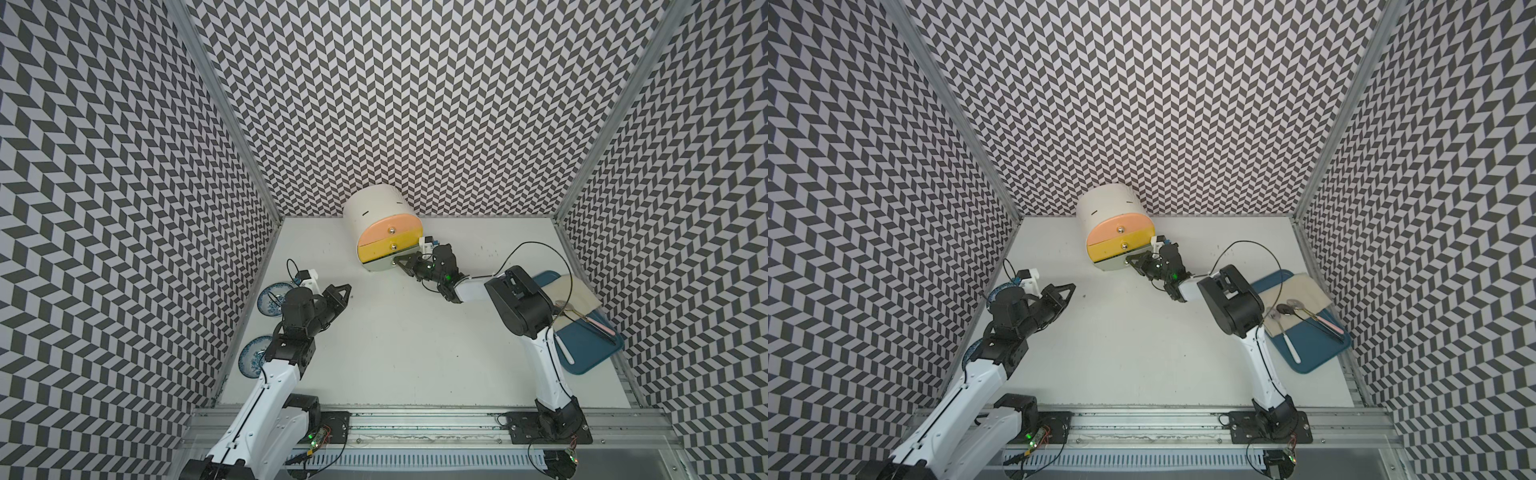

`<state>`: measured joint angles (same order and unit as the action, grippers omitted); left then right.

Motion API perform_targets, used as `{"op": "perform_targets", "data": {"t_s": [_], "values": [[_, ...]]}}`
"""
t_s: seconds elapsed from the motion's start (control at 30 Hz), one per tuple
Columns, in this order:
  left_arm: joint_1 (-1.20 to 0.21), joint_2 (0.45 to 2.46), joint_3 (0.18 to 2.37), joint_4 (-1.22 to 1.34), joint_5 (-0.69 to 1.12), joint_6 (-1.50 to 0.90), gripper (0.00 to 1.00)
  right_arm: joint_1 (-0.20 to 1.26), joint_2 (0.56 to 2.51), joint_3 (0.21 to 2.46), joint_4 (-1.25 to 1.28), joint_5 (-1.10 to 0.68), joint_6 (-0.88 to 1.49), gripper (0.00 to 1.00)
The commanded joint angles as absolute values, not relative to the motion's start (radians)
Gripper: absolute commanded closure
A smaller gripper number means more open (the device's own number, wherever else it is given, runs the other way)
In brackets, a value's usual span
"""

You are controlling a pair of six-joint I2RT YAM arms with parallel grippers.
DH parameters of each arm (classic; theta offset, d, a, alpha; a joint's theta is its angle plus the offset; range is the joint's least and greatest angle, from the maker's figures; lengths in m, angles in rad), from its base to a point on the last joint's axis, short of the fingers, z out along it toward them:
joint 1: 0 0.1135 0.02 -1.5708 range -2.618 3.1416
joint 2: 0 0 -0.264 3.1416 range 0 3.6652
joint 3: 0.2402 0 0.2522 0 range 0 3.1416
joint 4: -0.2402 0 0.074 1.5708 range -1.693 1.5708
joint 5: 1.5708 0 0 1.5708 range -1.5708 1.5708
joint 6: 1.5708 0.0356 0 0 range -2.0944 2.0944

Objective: Put the binder clips in the drawer according to color
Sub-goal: Close the drawer in the storage box, then reset both arms

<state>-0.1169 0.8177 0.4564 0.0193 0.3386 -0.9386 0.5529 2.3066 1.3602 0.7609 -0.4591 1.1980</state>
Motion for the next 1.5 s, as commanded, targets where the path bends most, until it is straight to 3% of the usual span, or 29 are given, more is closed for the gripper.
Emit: {"op": "perform_targets", "data": {"t_s": [0.0, 0.27, 0.47, 0.6, 0.77, 0.87, 0.93, 1.07, 1.23, 1.47], "values": [[-0.112, 0.798, 0.454, -0.004, 0.337, -0.919, 0.99, 0.545, 2.334, 1.395, 0.78, -0.436, 1.215, 1.0], [-0.097, 0.775, 0.503, -0.02, 0.227, -0.859, 0.96, 0.53, 2.18, 1.204, 0.848, -0.449, 1.171, 1.0], [-0.037, 0.793, 0.59, -0.018, 0.026, -0.676, 0.91, 0.467, 1.892, 1.024, 0.641, -0.462, 0.856, 1.0], [-0.003, 0.79, 0.566, 0.079, -0.174, -0.518, 0.81, 0.407, 1.683, 0.946, 0.428, -0.366, 0.576, 0.98], [0.026, 0.784, 0.43, 0.316, -0.338, -0.284, 0.72, 0.349, 1.465, 0.869, 0.293, -0.163, 0.307, 0.84], [0.044, 0.795, 0.341, 0.434, -0.392, -0.192, 0.55, 0.335, 1.361, 0.804, 0.307, 0.022, 0.163, 0.63], [0.049, 0.817, 0.299, 0.476, -0.419, -0.135, 0.45, 0.329, 1.313, 0.75, 0.338, 0.15, 0.073, 0.41], [0.056, 0.87, 0.202, 0.576, -0.456, -0.093, 0.29, 0.309, 1.251, 0.587, 0.493, 0.34, -0.052, 0.17], [0.07, 0.931, 0.094, 0.758, -0.389, -0.111, 0.22, 0.219, 1.255, 0.384, 0.74, 0.364, -0.081, 0.13], [0.074, 1.055, 0.049, 1.033, -0.26, -0.074, 0.18, 0.106, 1.326, 0.23, 1.098, 0.247, 0.012, 0.12]]}}
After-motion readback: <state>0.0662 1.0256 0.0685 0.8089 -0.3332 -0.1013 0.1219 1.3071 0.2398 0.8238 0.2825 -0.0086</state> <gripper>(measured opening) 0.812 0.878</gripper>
